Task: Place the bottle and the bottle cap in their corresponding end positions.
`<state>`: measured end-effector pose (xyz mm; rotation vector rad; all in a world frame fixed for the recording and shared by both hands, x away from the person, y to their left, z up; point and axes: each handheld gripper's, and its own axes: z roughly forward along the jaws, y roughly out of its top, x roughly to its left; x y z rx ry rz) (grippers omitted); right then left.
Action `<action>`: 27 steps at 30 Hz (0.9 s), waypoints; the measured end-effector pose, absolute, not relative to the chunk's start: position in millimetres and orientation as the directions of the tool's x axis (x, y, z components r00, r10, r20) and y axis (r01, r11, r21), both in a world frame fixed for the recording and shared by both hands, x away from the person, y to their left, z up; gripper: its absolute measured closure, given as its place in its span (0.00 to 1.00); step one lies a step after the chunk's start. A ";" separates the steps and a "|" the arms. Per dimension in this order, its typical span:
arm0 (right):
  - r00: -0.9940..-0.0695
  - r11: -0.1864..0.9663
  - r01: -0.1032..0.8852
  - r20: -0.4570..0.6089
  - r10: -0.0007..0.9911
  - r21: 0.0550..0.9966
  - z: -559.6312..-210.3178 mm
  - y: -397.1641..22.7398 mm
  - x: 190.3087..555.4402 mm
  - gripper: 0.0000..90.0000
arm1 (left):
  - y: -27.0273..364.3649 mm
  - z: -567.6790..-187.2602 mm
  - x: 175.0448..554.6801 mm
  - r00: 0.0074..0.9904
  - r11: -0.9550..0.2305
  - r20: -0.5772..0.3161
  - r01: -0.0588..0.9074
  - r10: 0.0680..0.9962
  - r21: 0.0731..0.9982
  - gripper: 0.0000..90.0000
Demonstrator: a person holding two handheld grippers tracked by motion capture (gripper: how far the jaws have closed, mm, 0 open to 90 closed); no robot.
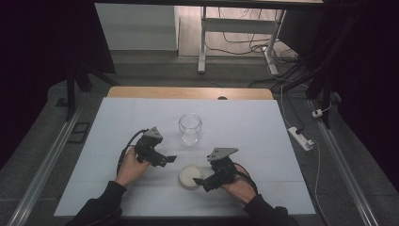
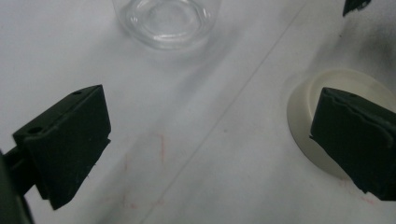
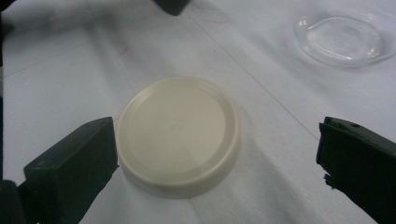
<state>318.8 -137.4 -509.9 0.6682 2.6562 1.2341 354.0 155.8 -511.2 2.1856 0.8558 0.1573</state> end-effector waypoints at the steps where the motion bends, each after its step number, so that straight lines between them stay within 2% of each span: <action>1: -0.890 0.563 0.338 0.062 0.452 0.754 -509.6 -138.6 318.8 0.00 | 157.3 -511.1 351.2 0.768 -0.481 -0.150 0.527 0.623 0.701 0.00; 27: -0.835 0.547 0.379 0.020 0.551 0.746 -504.1 -185.2 305.8 0.00 | 210.8 -504.1 280.3 0.721 -0.416 -0.159 0.550 0.675 0.724 0.00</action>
